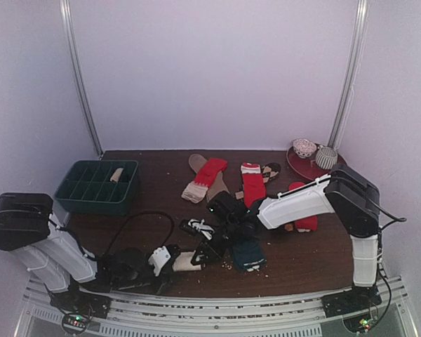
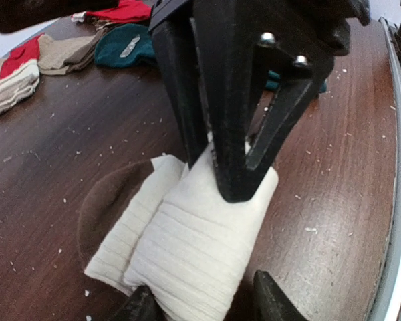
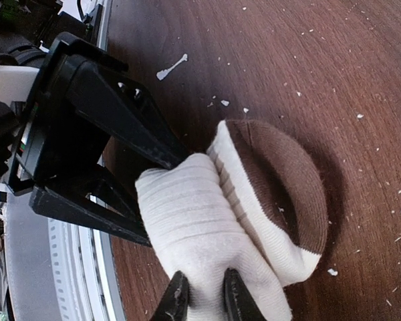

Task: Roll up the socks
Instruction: Roll a pair of socks at the center of the board.

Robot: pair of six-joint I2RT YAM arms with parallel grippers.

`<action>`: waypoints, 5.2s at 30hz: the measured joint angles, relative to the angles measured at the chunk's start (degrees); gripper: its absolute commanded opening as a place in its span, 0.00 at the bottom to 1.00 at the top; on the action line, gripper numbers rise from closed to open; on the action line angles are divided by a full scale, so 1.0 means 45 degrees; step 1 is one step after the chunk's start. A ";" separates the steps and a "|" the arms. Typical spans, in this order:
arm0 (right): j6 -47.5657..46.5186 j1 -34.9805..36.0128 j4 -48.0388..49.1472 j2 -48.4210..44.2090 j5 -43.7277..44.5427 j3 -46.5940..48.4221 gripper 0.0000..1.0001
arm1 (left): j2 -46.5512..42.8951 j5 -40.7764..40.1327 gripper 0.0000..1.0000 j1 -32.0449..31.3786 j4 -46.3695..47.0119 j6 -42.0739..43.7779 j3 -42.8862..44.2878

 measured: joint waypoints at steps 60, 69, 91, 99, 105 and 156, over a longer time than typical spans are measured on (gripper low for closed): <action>-0.3225 0.0597 0.1666 -0.1535 0.3308 -0.2098 0.15 | -0.2064 0.0452 0.57 0.0933 -0.5008 -0.3900 0.1817; -0.1919 0.0049 -0.0797 -0.0607 0.1549 -0.0214 0.15 | -0.5557 -0.0389 0.62 0.0918 -0.2696 -0.0767 -0.0719; -0.1627 -0.0277 -0.2404 0.0053 -0.0690 0.0578 0.15 | 0.1438 0.3434 0.49 0.0923 0.3920 0.0559 0.0131; -0.1632 -0.0291 -0.2482 0.0049 -0.0763 0.0544 0.15 | 0.2127 0.2973 0.19 0.0937 0.4269 -0.0063 0.0253; -0.1617 -0.0442 -0.2822 -0.0024 -0.0845 0.0471 0.17 | 0.2676 0.2691 0.00 0.0957 0.4221 -0.0593 0.0782; -0.8335 0.0413 0.3298 -0.2798 0.4371 -0.4507 0.23 | 0.3157 0.2725 0.43 0.1151 0.0787 -0.3842 0.3434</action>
